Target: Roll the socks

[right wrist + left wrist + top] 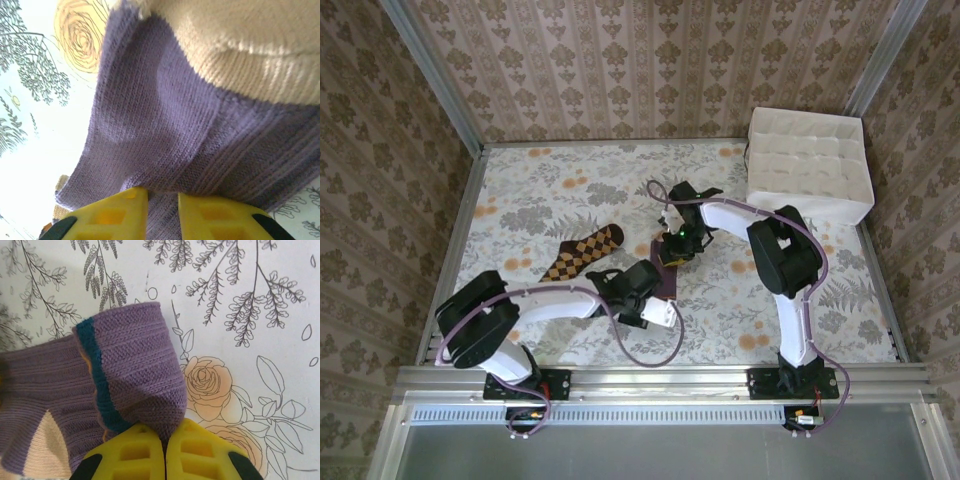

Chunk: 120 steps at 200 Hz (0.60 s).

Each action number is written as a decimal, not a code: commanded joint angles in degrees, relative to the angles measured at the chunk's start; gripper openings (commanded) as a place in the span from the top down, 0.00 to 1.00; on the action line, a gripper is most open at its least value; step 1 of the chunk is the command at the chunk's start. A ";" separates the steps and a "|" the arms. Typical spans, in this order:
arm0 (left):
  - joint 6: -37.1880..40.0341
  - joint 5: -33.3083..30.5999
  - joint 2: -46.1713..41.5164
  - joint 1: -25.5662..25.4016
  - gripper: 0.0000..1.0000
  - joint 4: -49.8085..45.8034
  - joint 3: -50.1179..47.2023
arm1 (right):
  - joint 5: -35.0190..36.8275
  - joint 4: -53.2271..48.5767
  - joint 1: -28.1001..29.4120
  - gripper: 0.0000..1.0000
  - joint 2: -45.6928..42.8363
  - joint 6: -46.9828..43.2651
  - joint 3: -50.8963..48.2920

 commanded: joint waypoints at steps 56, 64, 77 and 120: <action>-3.74 17.12 8.65 7.97 1.00 -23.00 10.40 | -3.60 15.52 -4.99 0.62 -17.54 0.33 -18.01; -3.48 18.12 9.27 8.63 1.00 -23.93 11.25 | -3.67 17.48 -4.99 0.62 -19.86 0.85 -21.25; -2.49 19.59 10.07 9.48 1.00 -25.56 12.45 | -3.28 20.67 -4.99 0.62 -23.54 1.47 -26.16; 0.67 23.74 12.74 11.52 1.00 -30.52 16.00 | -2.62 30.11 -3.80 0.61 -39.13 2.01 -41.84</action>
